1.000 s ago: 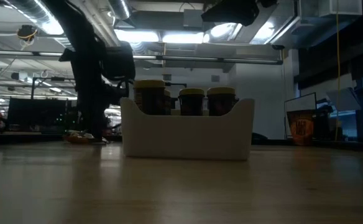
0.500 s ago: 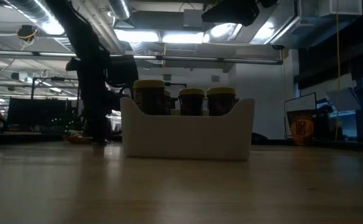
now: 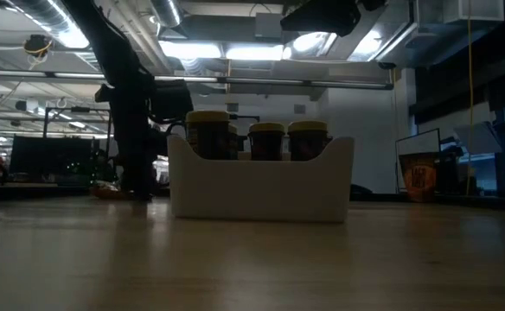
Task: Sort spices by type
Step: Put the top left orange seasoning pack into the black bin
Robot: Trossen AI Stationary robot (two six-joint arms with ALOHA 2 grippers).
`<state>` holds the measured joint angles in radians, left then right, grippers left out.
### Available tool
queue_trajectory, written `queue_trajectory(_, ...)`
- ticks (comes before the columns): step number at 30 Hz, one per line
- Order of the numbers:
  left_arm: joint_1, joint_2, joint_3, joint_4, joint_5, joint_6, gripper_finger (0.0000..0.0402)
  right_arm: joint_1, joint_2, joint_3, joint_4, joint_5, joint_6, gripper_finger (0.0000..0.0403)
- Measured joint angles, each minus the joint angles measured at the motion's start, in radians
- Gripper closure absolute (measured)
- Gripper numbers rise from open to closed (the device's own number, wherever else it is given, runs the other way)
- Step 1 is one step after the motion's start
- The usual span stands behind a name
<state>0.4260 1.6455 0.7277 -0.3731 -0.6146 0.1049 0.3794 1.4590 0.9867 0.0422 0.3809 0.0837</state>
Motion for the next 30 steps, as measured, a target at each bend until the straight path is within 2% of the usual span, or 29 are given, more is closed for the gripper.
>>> queue_trajectory(8, 0.036, 0.001, -0.002, -0.013, 0.025, 0.023, 0.0393, 0.0, 0.0, 0.0, 0.0, 0.0, 0.0, 0.0063)
queue_trajectory(19, -0.037, -0.001, 0.0, -0.082, 0.076, -0.046, 0.0401, 0.0, 0.0, 0.0, -0.017, 0.0, 0.0, 0.0063)
queue_trajectory(30, -0.253, -0.003, 0.001, -0.179, 0.079, -0.203, 0.0401, 0.0, 0.0, 0.0, -0.017, 0.0, 0.0, 0.0063)
